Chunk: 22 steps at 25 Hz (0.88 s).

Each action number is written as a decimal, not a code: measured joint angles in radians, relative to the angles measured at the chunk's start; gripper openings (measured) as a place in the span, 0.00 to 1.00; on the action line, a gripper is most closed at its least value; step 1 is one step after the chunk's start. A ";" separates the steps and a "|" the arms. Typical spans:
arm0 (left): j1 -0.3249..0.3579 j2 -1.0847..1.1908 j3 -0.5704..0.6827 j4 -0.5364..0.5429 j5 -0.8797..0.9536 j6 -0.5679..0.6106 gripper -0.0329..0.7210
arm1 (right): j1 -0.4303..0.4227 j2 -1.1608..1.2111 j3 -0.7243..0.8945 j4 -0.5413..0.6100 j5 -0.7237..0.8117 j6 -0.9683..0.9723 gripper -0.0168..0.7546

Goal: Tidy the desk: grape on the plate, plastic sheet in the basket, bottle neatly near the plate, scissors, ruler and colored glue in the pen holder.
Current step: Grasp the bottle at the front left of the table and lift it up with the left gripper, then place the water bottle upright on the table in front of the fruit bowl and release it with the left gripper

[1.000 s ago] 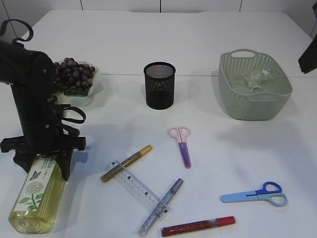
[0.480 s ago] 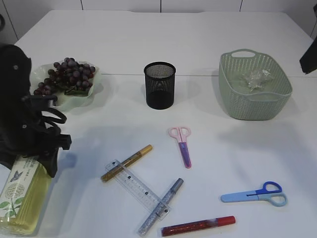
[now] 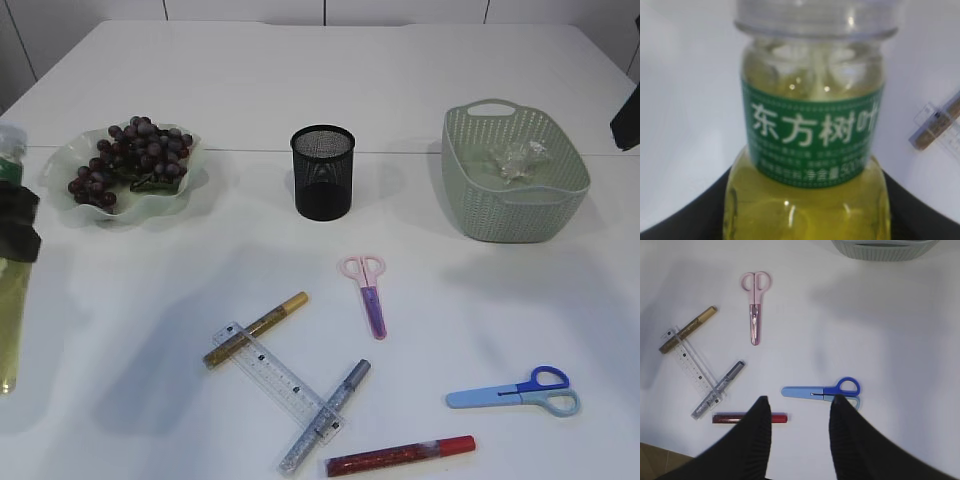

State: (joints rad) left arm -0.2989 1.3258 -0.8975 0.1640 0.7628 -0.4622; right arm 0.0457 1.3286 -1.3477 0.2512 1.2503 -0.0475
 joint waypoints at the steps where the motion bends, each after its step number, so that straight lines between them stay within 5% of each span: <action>1: 0.000 -0.048 0.014 0.030 -0.025 -0.016 0.63 | 0.000 0.000 0.000 0.000 0.000 0.000 0.44; 9: 0.000 -0.305 0.178 0.322 -0.197 -0.271 0.63 | 0.000 0.000 0.000 0.000 0.000 0.000 0.44; 16: 0.005 -0.455 0.373 0.460 -0.447 -0.343 0.63 | 0.000 0.000 0.000 -0.008 0.000 -0.002 0.43; 22: 0.110 -0.489 0.492 0.512 -0.695 -0.351 0.63 | 0.000 0.000 0.000 -0.017 0.000 -0.002 0.43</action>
State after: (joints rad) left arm -0.1887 0.8367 -0.4059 0.6758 0.0678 -0.8135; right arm 0.0457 1.3286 -1.3477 0.2341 1.2503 -0.0496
